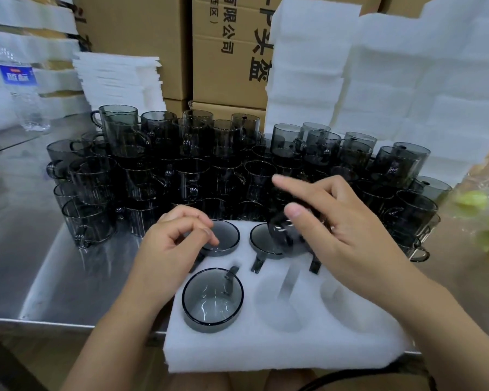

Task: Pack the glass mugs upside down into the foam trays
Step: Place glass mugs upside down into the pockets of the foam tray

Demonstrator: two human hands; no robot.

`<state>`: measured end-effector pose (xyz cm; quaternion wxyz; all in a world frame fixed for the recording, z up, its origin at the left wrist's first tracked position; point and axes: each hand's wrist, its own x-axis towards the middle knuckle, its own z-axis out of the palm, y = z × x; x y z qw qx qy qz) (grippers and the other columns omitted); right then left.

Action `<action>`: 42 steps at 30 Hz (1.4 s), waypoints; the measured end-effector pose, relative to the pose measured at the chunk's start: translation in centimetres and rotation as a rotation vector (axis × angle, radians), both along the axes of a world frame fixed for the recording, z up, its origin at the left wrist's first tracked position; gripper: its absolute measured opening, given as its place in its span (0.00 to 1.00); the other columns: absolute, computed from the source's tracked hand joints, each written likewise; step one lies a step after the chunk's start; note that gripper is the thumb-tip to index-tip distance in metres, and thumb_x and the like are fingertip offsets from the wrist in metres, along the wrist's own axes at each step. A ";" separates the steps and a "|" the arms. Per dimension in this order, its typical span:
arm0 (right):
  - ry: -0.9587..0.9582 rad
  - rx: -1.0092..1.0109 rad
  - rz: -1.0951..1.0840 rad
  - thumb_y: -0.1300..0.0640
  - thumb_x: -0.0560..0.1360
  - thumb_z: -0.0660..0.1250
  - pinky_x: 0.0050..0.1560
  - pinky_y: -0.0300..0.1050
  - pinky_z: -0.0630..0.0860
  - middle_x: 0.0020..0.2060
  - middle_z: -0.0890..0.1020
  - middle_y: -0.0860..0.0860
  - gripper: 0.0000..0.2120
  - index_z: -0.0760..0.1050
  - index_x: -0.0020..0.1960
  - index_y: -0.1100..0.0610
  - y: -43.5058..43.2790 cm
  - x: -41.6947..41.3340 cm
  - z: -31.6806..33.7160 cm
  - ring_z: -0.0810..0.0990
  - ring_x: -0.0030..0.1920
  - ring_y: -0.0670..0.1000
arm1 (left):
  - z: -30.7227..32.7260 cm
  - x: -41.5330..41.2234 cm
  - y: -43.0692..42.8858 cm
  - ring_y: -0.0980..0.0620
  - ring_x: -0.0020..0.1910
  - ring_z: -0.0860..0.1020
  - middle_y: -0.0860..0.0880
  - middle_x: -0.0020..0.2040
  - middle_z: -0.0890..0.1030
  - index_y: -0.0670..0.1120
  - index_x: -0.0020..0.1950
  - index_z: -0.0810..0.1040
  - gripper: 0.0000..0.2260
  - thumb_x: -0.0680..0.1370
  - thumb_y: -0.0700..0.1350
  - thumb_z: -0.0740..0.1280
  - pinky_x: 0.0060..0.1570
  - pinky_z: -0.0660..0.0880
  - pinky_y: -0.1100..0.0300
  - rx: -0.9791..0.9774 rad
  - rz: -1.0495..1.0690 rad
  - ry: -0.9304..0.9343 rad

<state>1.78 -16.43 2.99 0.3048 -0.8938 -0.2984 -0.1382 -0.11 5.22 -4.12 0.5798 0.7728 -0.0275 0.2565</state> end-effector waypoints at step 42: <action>0.195 -0.559 -0.067 0.20 0.50 0.55 0.31 0.34 0.67 0.48 0.68 0.24 0.34 0.64 0.52 0.34 -0.1 -5.0 3.3 0.69 0.42 0.28 | 0.0 -0.1 -0.1 0.56 0.49 0.75 0.58 0.44 0.79 0.52 0.28 0.80 0.09 0.66 0.52 0.64 0.49 0.67 0.67 -0.005 0.000 0.023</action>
